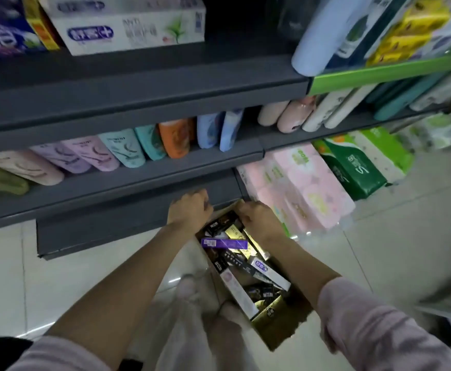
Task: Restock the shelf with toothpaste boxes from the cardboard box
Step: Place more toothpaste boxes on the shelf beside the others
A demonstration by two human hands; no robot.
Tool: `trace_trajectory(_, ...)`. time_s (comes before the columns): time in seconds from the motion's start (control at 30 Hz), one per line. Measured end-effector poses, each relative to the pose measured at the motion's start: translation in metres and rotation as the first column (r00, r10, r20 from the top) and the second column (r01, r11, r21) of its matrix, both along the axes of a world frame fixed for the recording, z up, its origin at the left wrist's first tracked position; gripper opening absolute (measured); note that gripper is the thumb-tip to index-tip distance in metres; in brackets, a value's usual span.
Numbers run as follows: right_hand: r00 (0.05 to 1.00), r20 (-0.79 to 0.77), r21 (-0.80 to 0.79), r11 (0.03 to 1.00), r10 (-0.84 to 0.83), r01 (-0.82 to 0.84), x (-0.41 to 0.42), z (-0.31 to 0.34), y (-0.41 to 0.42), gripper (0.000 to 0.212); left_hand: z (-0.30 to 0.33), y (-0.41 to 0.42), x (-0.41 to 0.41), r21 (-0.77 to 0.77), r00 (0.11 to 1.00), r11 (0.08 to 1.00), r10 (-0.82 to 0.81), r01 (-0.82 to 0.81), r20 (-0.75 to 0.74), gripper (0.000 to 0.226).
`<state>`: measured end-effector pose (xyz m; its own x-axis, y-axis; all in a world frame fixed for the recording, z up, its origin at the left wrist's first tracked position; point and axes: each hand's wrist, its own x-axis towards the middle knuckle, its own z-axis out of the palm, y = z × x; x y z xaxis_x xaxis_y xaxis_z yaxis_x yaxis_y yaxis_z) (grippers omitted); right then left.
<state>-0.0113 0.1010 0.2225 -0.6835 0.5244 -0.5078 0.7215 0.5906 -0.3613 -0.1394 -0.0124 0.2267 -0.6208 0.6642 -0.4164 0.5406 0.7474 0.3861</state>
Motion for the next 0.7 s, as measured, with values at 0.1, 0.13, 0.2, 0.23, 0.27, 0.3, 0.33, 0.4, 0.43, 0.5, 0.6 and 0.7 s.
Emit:
trace_trajectory(0.1,0.988,0.154,-0.040,0.999,0.009,-0.002,0.030,-0.041,0.009,0.033,-0.042,0.009,0.023,-0.101,0.998,0.994,-0.037,0.041,0.041,0.025)
trace_trajectory(0.13,0.984,0.177,-0.051,0.999,0.010,-0.001,0.037,-0.050,0.013,0.037,-0.054,0.013,0.028,-0.127,0.997,0.990,-0.051,0.057,0.049,0.027)
trace_trajectory(0.2,0.975,0.220,-0.082,0.997,0.032,-0.014,0.048,-0.067,0.019,0.048,-0.075,0.022,0.036,-0.163,0.996,0.984,-0.070,0.078,0.055,0.032)
trace_trajectory(0.23,0.971,0.234,-0.094,0.995,0.039,-0.017,0.051,-0.077,0.023,0.051,-0.087,0.027,0.038,-0.175,0.995,0.981,-0.076,0.086,0.063,0.034)
trace_trajectory(0.27,0.967,0.251,-0.099,0.995,0.050,-0.026,0.055,-0.089,0.027,0.051,-0.101,0.030,0.041,-0.186,0.994,0.978,-0.080,0.092,0.072,0.036)
trace_trajectory(0.3,0.960,0.271,-0.102,0.994,0.068,-0.041,0.059,-0.102,0.030,0.050,-0.115,0.033,0.044,-0.201,0.994,0.975,-0.077,0.091,0.076,0.037)
trace_trajectory(0.33,0.953,0.288,-0.100,0.993,0.093,-0.066,0.062,-0.117,0.033,0.048,-0.131,0.035,0.049,-0.221,0.995,0.971,-0.073,0.088,0.075,0.039)
trace_trajectory(0.4,0.948,0.299,-0.090,0.992,0.111,-0.087,0.069,-0.148,0.040,0.046,-0.164,0.037,0.057,-0.257,0.992,0.959,-0.098,0.117,0.085,0.041)
trace_trajectory(0.43,0.944,0.314,-0.087,0.993,0.100,-0.077,0.071,-0.166,0.041,0.048,-0.181,0.038,0.060,-0.270,0.990,0.954,-0.112,0.132,0.089,0.042)
trace_trajectory(0.5,0.938,0.324,-0.070,0.992,0.125,-0.108,0.073,-0.208,0.042,0.048,-0.221,0.038,0.063,-0.279,0.990,0.951,-0.119,0.136,0.078,0.041)
trace_trajectory(0.6,0.934,0.311,-0.062,0.985,0.174,-0.163,0.074,-0.259,0.040,0.047,-0.267,0.037,0.068,-0.260,0.992,0.958,-0.109,0.120,0.057,0.040)
trace_trajectory(0.7,0.935,0.282,-0.082,0.976,0.216,-0.201,0.076,-0.327,0.039,0.050,-0.326,0.038,0.080,-0.277,0.991,0.956,-0.074,0.101,0.108,0.041)
